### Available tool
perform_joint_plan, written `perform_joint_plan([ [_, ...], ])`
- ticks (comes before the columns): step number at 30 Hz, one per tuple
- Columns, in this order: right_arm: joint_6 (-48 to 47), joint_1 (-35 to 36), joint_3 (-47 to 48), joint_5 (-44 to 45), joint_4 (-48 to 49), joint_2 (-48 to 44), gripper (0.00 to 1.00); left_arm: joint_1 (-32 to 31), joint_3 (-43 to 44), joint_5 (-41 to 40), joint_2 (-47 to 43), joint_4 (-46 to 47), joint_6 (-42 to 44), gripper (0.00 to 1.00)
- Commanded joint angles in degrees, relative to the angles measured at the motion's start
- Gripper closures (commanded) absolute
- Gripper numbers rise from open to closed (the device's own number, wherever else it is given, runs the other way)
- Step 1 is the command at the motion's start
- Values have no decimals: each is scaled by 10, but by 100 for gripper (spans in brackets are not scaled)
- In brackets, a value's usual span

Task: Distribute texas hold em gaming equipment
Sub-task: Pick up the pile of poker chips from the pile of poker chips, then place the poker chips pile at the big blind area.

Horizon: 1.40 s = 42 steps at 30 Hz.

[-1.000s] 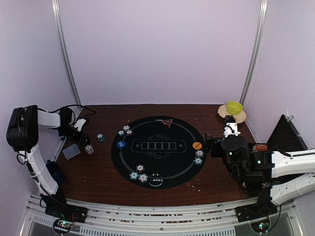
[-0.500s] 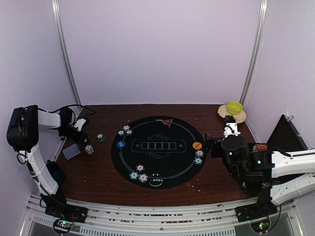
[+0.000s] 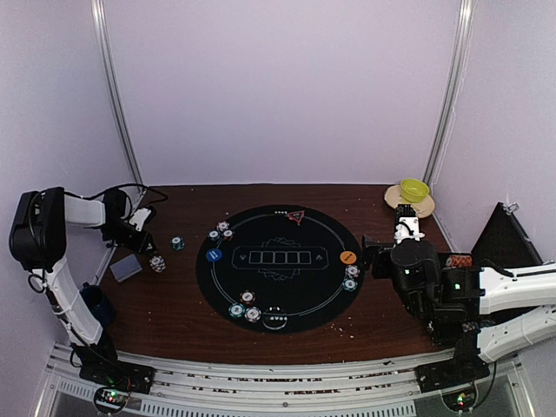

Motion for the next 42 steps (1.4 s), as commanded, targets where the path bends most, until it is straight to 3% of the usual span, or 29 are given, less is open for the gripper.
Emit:
perform_joint_plan([
  [1,-7,2,16,6,-5,-5,0,-6,-11,3,-63,14,5,69],
  [9,-6,3,16,12,-4,2,0,-55,3,15,-120,-22,25,70],
  [20,-6,3,14,24,-1,4,0,-262,99,63,-111,-104,48,69],
  [30,9,3,0,70,-1,-18,0,-437,292,34,56,-146,34,69],
  [42,4,3,-36,101,19,-112,0,-538,511,37,271,-118,-1,70],
])
